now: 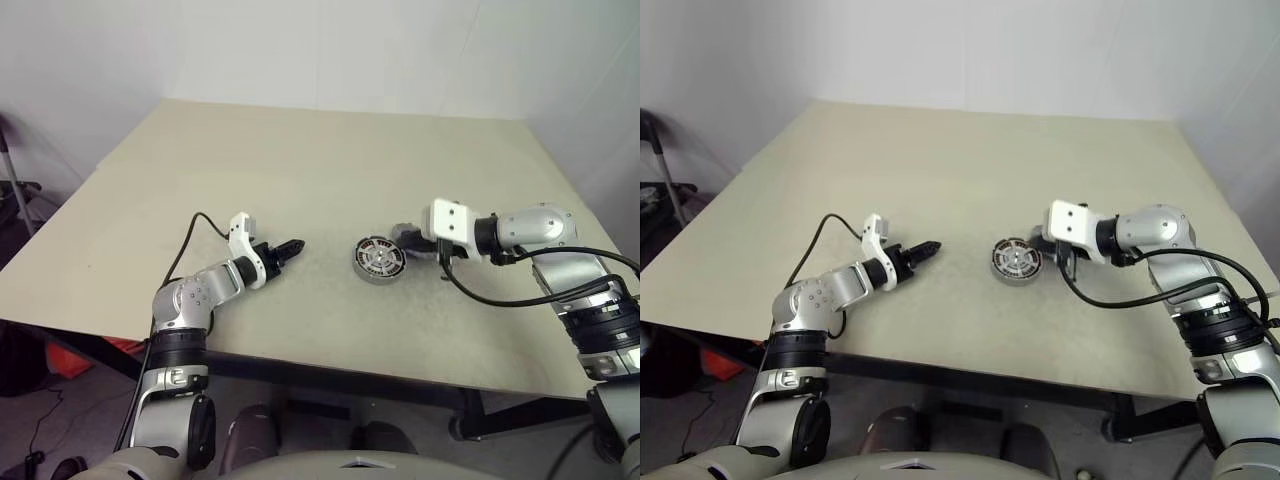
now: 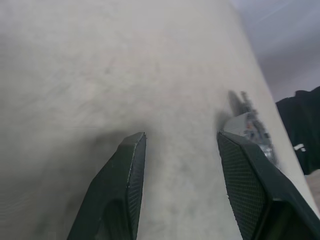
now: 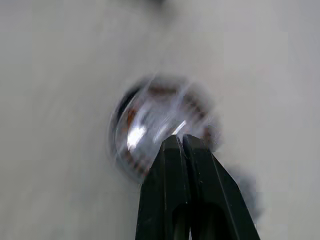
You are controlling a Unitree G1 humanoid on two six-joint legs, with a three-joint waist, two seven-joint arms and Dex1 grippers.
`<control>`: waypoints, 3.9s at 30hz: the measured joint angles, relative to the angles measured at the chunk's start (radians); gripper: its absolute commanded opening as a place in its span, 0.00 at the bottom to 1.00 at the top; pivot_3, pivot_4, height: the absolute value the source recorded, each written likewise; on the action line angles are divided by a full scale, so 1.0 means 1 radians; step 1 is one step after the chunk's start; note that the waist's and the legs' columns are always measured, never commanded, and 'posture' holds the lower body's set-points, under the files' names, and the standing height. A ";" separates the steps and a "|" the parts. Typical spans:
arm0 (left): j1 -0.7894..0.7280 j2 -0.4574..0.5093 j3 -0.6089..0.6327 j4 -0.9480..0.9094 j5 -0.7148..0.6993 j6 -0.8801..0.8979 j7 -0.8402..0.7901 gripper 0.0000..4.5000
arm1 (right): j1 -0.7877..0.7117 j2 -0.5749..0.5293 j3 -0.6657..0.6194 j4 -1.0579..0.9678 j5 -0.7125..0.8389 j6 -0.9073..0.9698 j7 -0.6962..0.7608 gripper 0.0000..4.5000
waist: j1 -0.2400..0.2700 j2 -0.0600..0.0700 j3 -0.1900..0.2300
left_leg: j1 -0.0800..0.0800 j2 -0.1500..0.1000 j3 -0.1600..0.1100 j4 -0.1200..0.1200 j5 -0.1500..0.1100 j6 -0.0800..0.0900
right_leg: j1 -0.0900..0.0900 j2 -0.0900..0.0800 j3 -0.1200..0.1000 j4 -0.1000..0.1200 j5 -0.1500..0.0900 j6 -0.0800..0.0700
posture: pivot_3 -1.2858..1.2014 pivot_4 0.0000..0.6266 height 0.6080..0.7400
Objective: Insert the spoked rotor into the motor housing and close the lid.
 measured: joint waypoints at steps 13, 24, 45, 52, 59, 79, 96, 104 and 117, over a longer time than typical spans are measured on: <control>0.012 -0.009 0.026 0.041 -0.003 -0.070 0.019 0.54 | -0.191 0.077 0.187 0.224 -0.222 -0.470 0.082 0.34 | -0.012 0.000 0.000 | 0.000 0.003 0.000 0.008 0.001 0.003 | -0.001 0.001 0.001 0.009 0.000 0.000 | 0.52 0.00 1.00; 0.044 -0.008 0.048 0.006 -0.032 -0.068 0.049 0.54 | -0.236 0.140 0.195 0.371 -0.309 -0.541 0.006 0.34 | -0.029 0.000 0.000 | 0.002 0.003 0.000 0.009 -0.001 0.001 | 0.000 0.001 0.001 0.011 0.000 0.000 | 0.52 0.00 1.00; 0.038 0.004 0.048 0.026 -0.041 -0.074 0.063 0.54 | -0.260 0.172 0.190 0.408 -0.307 -0.511 0.042 0.00 | -0.032 -0.001 -0.001 | 0.007 0.006 0.000 0.008 0.000 -0.001 | 0.003 0.003 0.002 0.011 0.000 0.000 | 0.52 0.00 1.00; 0.040 0.004 0.046 0.025 -0.044 -0.080 0.062 0.54 | -0.279 0.269 0.122 0.304 -0.143 -0.150 0.129 0.00 | -0.031 0.001 -0.001 | 0.005 0.006 0.000 0.007 0.000 -0.001 | 0.000 0.004 0.002 0.012 0.000 0.000 | 0.52 0.00 1.00; 0.062 -0.008 0.041 -0.005 -0.052 -0.090 0.064 0.54 | -0.309 0.296 0.122 0.324 -0.156 -0.067 0.071 0.00 | -0.026 0.000 -0.001 | 0.001 0.006 0.000 0.007 0.000 -0.001 | -0.002 0.003 0.001 0.009 0.000 0.000 | 0.52 0.00 1.00; 0.117 -0.004 0.041 -0.071 -0.067 -0.113 0.092 0.54 | -0.262 0.407 0.155 0.287 -0.206 0.090 0.006 0.16 | -0.041 0.000 -0.001 | 0.002 0.008 0.001 0.001 0.004 -0.007 | -0.006 0.007 0.002 0.010 -0.001 -0.001 | 0.52 0.00 1.00; 0.130 0.042 -0.031 -0.075 -0.023 -0.176 0.059 0.54 | -0.243 0.488 -0.022 0.080 -0.053 0.285 -0.156 0.57 | -0.051 0.000 -0.001 | 0.007 0.009 0.000 -0.002 0.006 -0.011 | -0.001 0.008 0.002 0.010 -0.001 -0.001 | 0.52 0.00 1.00; 0.135 0.110 -0.018 -0.115 -0.046 -0.186 -0.035 0.54 | -0.204 0.560 -0.460 0.040 0.302 0.999 -0.362 0.57 | -0.021 0.000 0.000 | 0.006 0.008 0.000 -0.007 0.009 -0.016 | -0.003 0.009 0.002 0.007 -0.001 -0.001 | 0.52 0.00 1.00; 0.105 0.132 -0.077 -0.097 -0.012 -0.242 -0.130 0.54 | -0.065 0.666 -0.996 -0.191 0.528 1.601 -0.634 0.57 | 0.013 0.000 0.000 | 0.006 0.008 0.000 -0.011 0.013 -0.024 | -0.005 0.009 0.002 0.007 -0.001 -0.001 | 0.52 0.00 1.00</control>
